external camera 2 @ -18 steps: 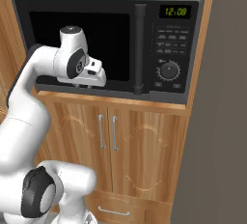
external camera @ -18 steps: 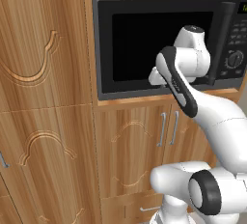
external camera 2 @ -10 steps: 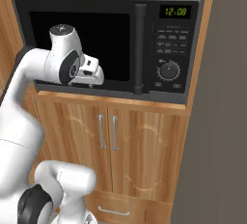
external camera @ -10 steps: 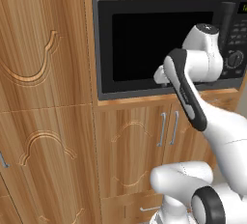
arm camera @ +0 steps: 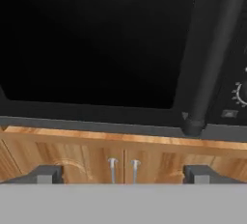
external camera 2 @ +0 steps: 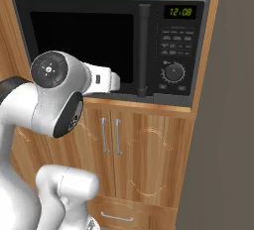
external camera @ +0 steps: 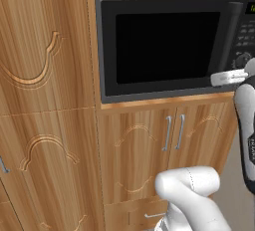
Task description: Open the microwave door.
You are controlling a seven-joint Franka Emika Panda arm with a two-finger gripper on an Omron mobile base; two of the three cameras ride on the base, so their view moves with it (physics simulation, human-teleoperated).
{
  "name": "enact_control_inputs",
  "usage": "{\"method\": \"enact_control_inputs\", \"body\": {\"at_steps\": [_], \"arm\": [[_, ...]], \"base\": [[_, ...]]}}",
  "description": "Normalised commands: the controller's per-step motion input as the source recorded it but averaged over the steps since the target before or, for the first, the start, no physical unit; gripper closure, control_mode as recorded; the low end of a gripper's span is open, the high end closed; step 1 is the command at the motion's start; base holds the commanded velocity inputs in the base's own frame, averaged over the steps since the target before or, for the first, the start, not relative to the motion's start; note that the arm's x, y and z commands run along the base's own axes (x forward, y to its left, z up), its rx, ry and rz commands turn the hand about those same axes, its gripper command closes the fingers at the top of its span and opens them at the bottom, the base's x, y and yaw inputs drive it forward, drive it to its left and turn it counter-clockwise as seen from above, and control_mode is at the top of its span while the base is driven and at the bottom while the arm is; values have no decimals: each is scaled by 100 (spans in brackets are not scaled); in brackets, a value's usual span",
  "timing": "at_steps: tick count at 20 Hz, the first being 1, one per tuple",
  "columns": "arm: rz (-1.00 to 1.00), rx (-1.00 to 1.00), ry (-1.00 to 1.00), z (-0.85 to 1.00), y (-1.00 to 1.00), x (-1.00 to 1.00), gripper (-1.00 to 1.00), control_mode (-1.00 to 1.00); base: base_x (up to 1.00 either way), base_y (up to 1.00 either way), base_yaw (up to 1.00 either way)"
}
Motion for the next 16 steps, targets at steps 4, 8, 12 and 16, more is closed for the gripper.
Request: {"method": "enact_control_inputs", "body": {"at_steps": [4,8,12,16], "arm": [[8,0,-61,6,-86,-47,-100,-100],[13,0,-57,-5,-48,-10,-100,-100],[4,1,-9,-6,-24,44,-100,-100],[0,5,-4,13,-24,47,-100,-100]], "base": [[0,0,0],[0,0,0],[0,0,0],[0,0,0]]}}
